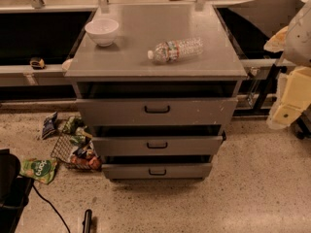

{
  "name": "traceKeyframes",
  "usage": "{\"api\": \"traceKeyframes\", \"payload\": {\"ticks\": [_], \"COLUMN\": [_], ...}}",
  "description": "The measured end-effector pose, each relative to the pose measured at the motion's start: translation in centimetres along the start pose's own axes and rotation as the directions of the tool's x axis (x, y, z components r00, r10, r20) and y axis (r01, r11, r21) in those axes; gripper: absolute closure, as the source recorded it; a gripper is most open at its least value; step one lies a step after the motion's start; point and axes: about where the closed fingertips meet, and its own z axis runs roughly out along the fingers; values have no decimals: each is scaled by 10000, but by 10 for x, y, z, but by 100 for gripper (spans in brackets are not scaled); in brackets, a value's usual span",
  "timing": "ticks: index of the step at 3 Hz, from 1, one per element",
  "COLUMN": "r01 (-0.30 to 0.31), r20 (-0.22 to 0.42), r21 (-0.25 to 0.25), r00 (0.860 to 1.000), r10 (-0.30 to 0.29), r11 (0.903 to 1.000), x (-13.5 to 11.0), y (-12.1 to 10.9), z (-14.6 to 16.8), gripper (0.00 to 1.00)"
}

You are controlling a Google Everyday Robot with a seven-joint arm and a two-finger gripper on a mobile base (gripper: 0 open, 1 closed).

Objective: Open middle drawer

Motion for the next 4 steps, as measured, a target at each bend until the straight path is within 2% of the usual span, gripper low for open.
{"api": "traceKeyframes", "payload": {"ticks": [1,2,3,4], "r01": [1,422,1315,2251], "r20": [0,58,745,1790], "r21": [0,-190,-1060,-1973], "r00": [10000,9991,9895,9652], "r10": [-1,-421,-1240,-1907], "r11": [10000,9989,9856,9542], "x": [0,-4,-10,-15], "y": [0,5,22,50], "z": [0,17,77,148], "gripper": [0,0,0,0]}}
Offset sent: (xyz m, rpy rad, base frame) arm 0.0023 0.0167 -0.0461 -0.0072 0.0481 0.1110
